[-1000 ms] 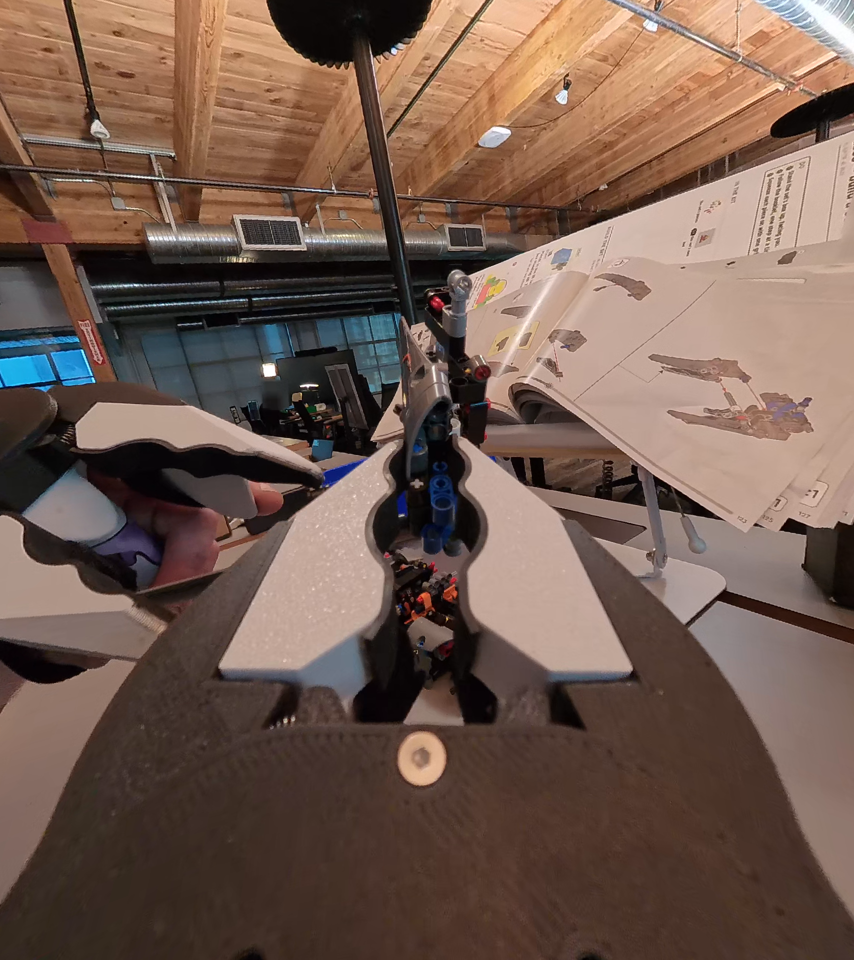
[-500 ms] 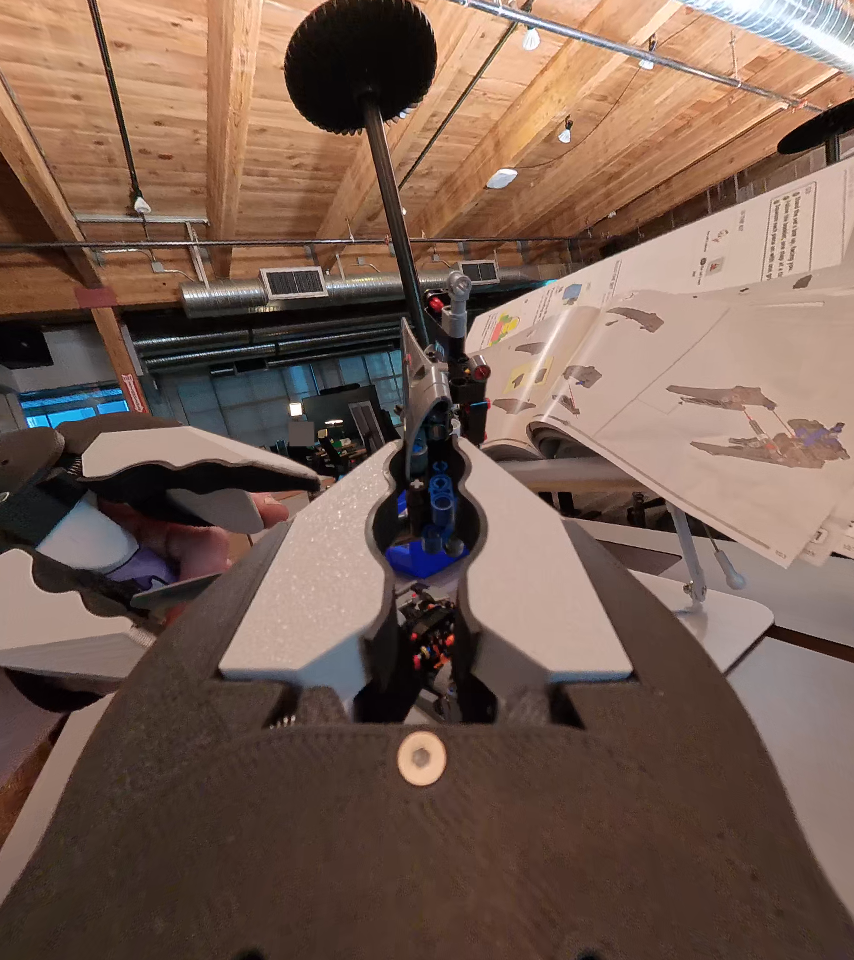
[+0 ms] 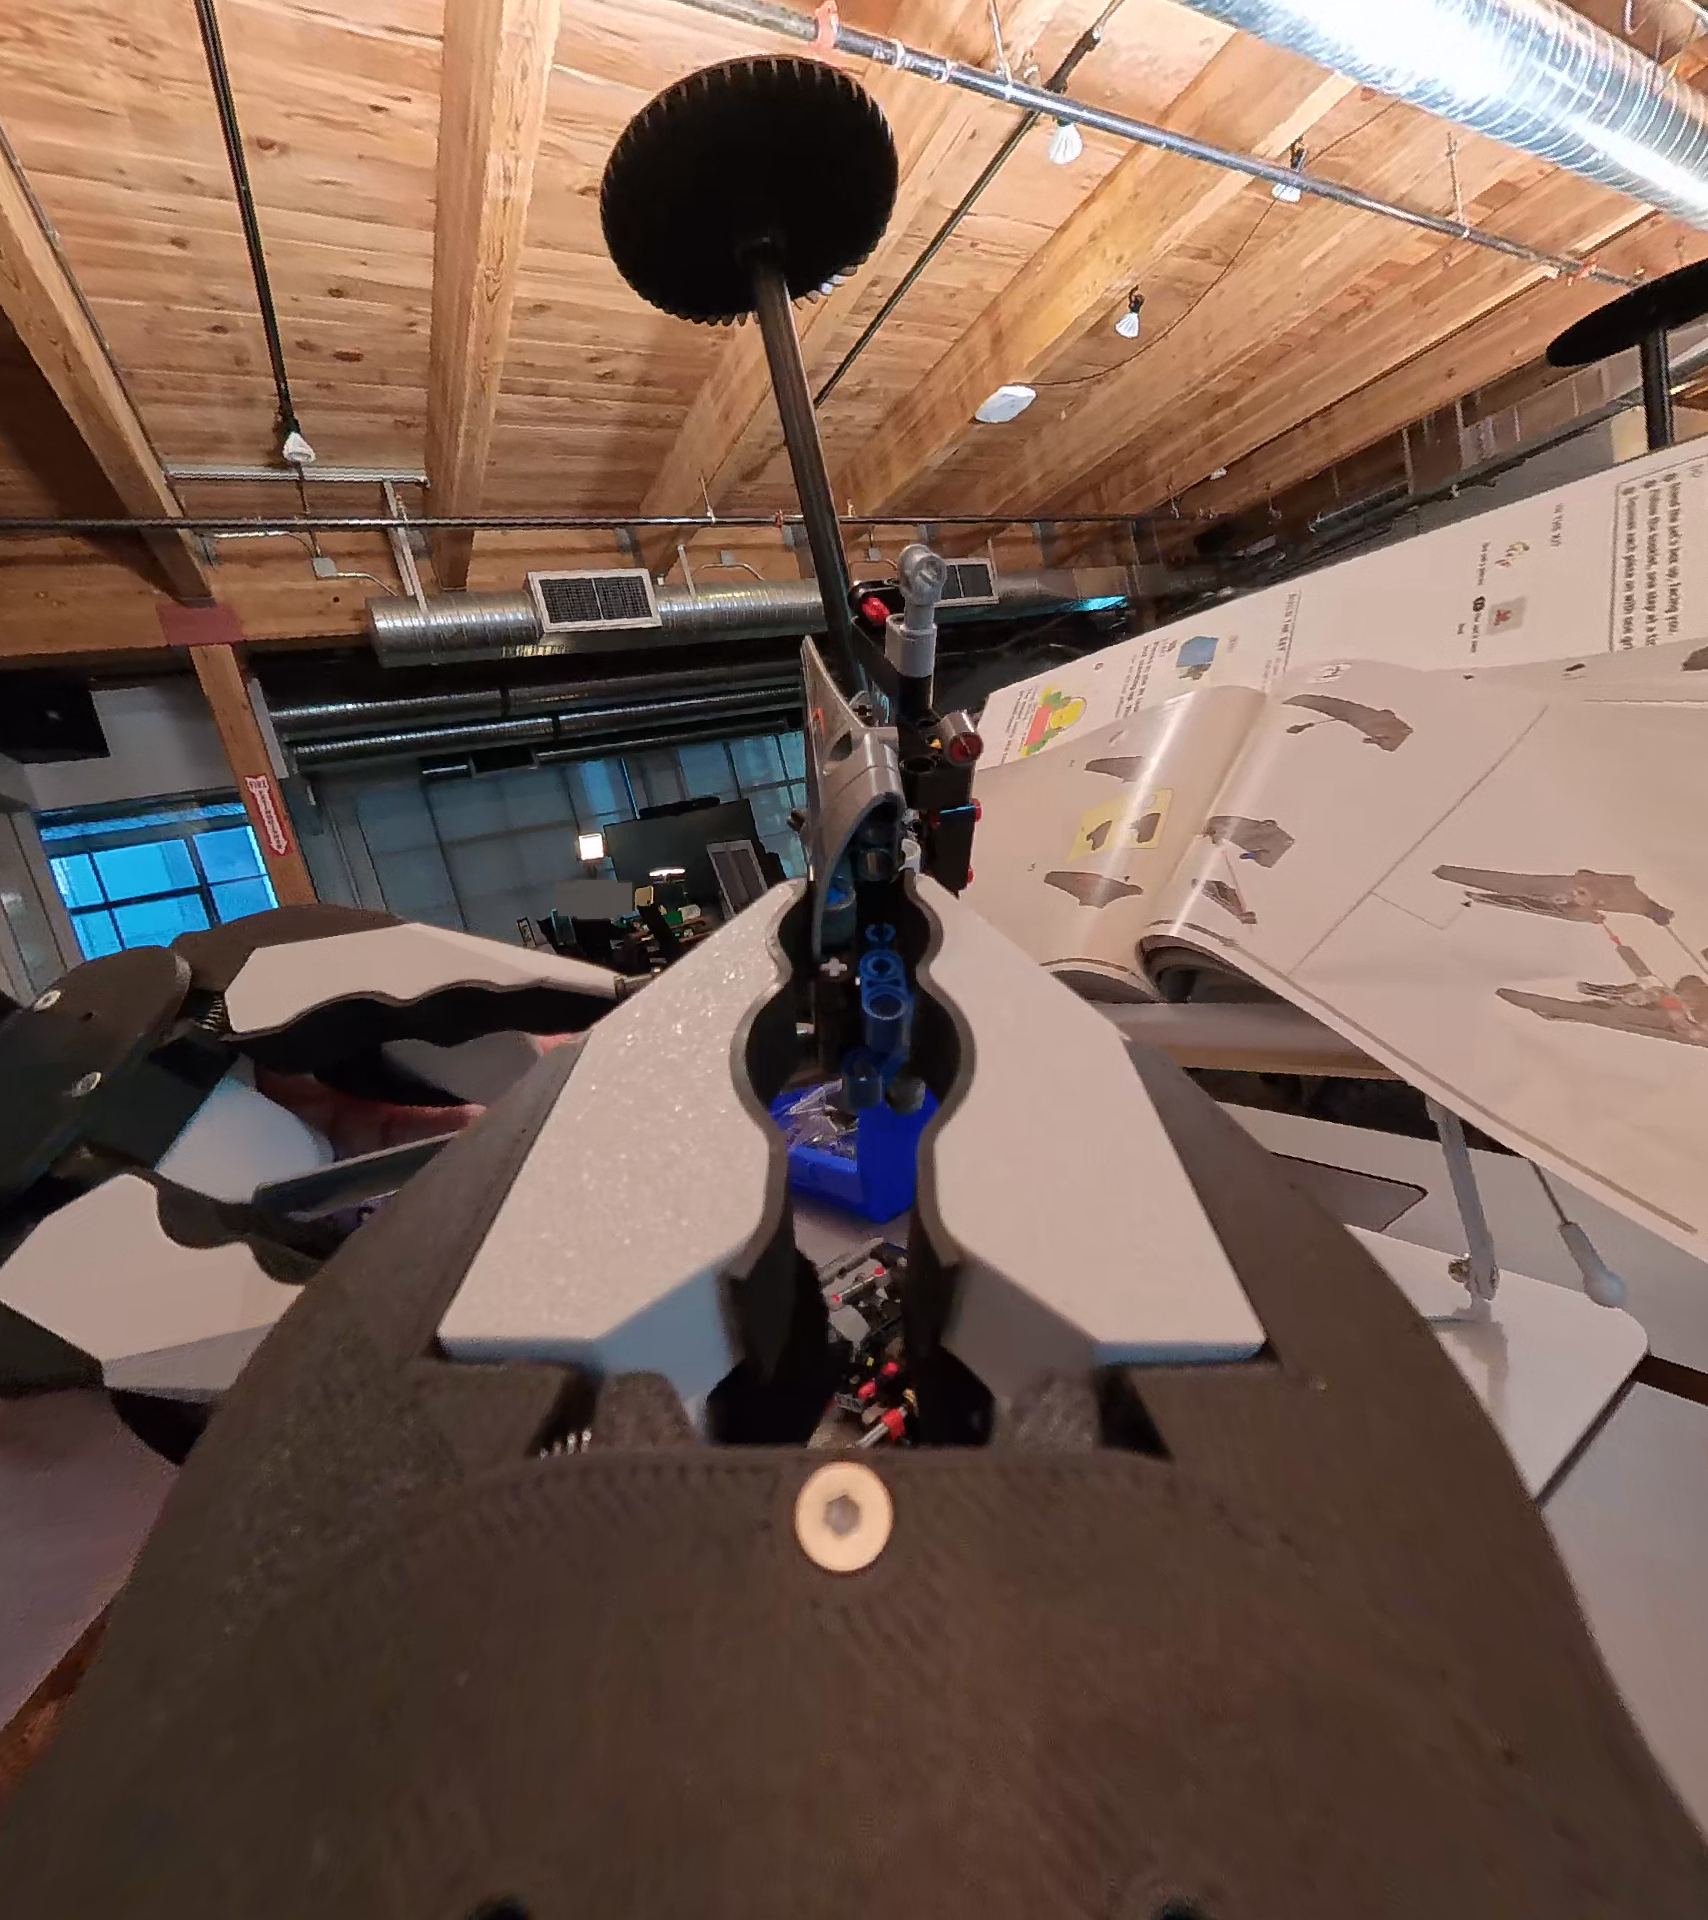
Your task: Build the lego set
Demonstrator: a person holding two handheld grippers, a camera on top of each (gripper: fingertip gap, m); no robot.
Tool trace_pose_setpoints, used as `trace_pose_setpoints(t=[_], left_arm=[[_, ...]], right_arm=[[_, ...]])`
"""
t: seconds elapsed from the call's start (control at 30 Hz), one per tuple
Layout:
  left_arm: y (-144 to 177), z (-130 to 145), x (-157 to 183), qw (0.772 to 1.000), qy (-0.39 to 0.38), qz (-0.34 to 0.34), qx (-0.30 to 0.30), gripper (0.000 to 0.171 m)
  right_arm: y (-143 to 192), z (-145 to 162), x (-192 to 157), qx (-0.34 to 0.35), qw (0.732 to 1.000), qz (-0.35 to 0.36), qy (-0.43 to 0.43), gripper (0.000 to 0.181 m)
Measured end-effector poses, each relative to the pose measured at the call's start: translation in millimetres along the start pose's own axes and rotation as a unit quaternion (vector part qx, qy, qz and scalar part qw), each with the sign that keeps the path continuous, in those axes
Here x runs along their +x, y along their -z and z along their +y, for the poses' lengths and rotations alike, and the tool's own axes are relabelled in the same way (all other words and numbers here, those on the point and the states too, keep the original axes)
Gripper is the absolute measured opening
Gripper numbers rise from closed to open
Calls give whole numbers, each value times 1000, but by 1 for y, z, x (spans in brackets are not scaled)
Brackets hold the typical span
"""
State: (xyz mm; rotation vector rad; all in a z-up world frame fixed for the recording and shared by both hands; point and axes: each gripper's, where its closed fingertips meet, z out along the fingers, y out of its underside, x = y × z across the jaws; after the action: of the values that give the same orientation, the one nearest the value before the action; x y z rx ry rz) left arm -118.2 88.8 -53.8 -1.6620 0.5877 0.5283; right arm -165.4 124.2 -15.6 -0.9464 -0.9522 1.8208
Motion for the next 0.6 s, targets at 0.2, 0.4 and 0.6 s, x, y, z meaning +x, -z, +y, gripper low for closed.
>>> trace_pose_setpoints(t=[0.2,0.4,0.6], left_arm=[[8,0,-6,999,-12,-31,23,58],[17,6,-15,997,-12,-61,39,42],[23,9,-21,996,-5,-71,54,35]], right_arm=[[-11,8,-11,-13,1000,-3,8,13],[-20,19,-15,-27,1000,-5,8,13],[-22,22,-17,-29,999,-1,12,13]])
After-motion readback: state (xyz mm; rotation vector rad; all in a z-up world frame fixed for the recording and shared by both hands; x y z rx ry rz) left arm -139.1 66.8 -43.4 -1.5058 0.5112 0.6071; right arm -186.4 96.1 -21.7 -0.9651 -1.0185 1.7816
